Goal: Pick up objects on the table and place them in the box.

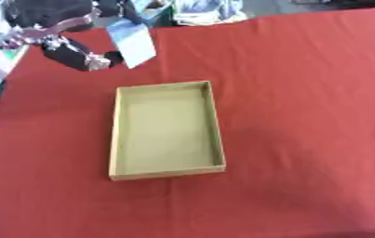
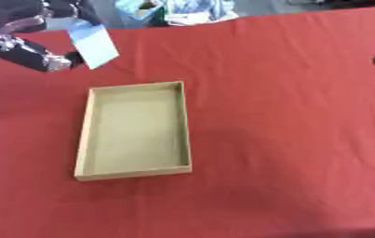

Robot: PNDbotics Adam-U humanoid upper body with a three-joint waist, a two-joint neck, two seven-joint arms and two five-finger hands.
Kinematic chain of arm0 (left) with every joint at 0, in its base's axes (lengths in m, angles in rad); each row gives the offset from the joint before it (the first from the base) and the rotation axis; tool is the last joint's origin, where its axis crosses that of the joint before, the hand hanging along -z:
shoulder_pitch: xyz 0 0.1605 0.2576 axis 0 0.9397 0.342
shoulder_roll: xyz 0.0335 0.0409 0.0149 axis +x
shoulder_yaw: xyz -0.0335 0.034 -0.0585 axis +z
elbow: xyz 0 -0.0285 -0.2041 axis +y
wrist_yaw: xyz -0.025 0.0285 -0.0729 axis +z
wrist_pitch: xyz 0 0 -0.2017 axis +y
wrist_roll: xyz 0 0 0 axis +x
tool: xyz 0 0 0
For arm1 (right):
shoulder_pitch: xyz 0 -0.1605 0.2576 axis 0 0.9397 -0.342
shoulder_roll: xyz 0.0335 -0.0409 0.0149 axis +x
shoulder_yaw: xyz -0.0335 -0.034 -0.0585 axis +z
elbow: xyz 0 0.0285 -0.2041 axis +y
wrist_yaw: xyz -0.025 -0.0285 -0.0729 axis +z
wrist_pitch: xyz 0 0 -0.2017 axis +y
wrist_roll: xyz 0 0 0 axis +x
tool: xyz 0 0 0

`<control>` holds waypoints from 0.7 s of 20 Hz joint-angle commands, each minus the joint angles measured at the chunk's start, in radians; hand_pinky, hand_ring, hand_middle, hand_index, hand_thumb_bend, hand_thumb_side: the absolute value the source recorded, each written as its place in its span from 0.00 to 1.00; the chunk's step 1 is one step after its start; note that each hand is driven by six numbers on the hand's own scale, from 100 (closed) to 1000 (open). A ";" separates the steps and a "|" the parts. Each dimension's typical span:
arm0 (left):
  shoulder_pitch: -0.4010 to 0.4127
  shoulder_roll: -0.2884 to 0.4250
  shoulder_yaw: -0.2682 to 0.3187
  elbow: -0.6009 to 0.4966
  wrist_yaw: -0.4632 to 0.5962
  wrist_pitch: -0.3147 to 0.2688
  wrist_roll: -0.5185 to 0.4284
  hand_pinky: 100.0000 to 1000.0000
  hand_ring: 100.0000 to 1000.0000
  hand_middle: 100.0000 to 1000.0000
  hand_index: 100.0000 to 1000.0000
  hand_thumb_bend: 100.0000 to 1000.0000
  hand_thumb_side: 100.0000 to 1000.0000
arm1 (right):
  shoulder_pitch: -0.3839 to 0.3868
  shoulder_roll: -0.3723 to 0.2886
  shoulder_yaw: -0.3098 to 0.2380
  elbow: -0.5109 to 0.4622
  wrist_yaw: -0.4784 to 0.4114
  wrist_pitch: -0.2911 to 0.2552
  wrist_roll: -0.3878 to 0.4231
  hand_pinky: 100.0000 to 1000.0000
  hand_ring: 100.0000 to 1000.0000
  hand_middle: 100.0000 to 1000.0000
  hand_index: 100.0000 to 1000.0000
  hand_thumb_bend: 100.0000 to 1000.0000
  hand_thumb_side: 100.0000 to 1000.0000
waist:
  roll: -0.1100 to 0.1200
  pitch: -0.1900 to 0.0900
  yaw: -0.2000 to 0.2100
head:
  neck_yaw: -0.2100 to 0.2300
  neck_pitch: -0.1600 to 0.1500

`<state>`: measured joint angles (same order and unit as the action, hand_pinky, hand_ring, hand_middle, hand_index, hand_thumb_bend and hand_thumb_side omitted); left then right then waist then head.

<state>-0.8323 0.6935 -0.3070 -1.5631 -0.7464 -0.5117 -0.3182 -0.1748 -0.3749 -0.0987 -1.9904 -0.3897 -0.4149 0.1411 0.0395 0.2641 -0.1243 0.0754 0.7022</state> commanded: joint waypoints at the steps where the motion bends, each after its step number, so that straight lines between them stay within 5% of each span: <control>1: -0.003 -0.009 -0.003 -0.018 0.005 0.006 -0.025 0.70 0.67 0.60 0.68 0.00 0.04 | -0.006 -0.011 -0.005 -0.010 -0.011 -0.004 0.004 0.74 0.77 0.83 0.94 0.00 0.67 | -0.006 -0.018 0.003 | 0.002 0.004; 14: 0.025 -0.079 -0.091 0.077 -0.163 -0.065 -0.017 0.71 0.68 0.62 0.70 0.05 0.05 | -0.005 -0.006 -0.006 -0.010 -0.013 -0.005 0.006 0.74 0.77 0.83 0.94 0.00 0.67 | -0.009 -0.014 -0.003 | 0.010 -0.002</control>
<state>-0.7974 0.6063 -0.3976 -1.4905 -0.8910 -0.5658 -0.3394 -0.1751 -0.3709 -0.0985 -1.9904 -0.3948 -0.4173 0.1445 0.0346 0.2647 -0.1265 0.0816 0.7026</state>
